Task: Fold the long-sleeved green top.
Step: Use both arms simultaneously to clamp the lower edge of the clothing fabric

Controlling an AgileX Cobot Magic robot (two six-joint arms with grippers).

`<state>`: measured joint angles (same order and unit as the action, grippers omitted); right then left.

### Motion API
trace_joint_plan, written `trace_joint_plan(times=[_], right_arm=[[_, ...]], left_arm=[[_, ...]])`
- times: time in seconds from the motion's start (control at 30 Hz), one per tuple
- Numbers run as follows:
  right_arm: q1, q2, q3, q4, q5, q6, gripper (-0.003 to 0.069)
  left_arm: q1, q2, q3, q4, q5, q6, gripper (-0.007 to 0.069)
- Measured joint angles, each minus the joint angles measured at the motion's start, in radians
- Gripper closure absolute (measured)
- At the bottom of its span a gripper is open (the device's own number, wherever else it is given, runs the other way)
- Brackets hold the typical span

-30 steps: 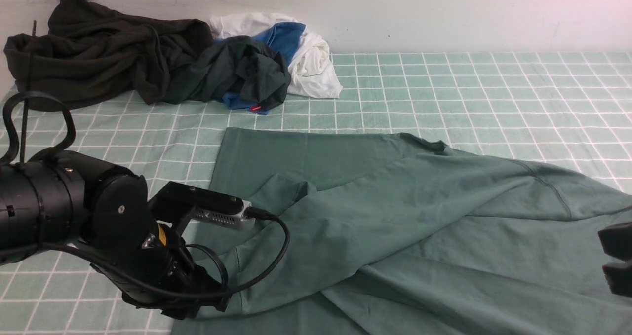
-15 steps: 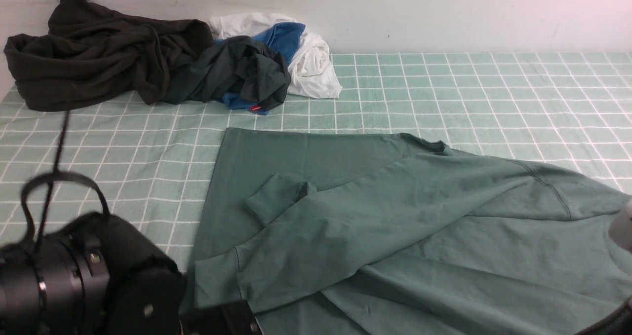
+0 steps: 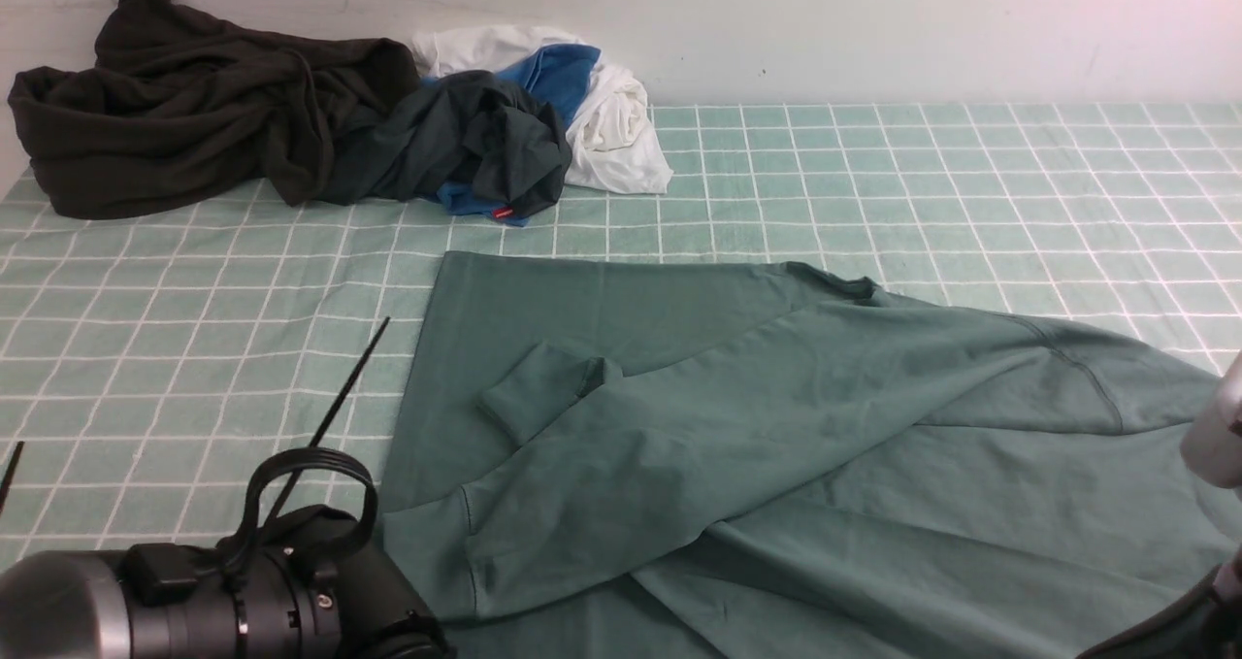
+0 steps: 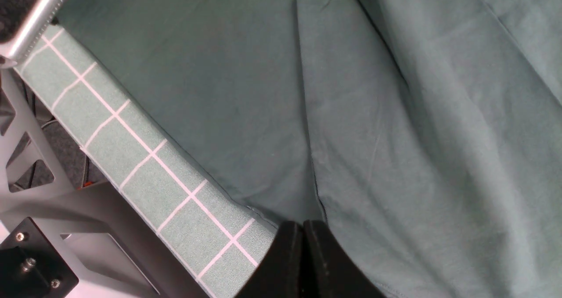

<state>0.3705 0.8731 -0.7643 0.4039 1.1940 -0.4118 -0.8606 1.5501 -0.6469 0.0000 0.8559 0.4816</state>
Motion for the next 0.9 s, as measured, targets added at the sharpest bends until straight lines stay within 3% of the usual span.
trace_joint_plan(times=[0.13,0.3,0.33,0.43,0.53,0.9], right_arm=[[0.0,0.0,0.0,0.0,0.0,0.0,0.0673],[0.0,0.0,0.0,0.0,-0.002,0.0,0.0673],[0.0,0.0,0.0,0.0,-0.002,0.0,0.0673],[0.0,0.0,0.0,0.001,-0.002,0.0,0.0673],[0.0,0.0,0.0,0.001,-0.002,0.0,0.0673],[0.0,0.0,0.0,-0.013,-0.004,-0.001,0.0673]], left_arm=[[-0.053,0.005,-0.001,0.074,0.002,-0.011,0.0193],[-0.103,0.005,-0.001,0.124,0.021,-0.117,0.038],[-0.104,0.005,-0.001,0.124,0.024,-0.123,0.0389],[-0.107,0.007,-0.001,0.131,0.034,-0.179,0.0533],[-0.107,0.011,-0.011,0.149,0.045,-0.188,0.0603],[-0.107,0.025,-0.056,0.172,0.089,-0.239,0.0619]])
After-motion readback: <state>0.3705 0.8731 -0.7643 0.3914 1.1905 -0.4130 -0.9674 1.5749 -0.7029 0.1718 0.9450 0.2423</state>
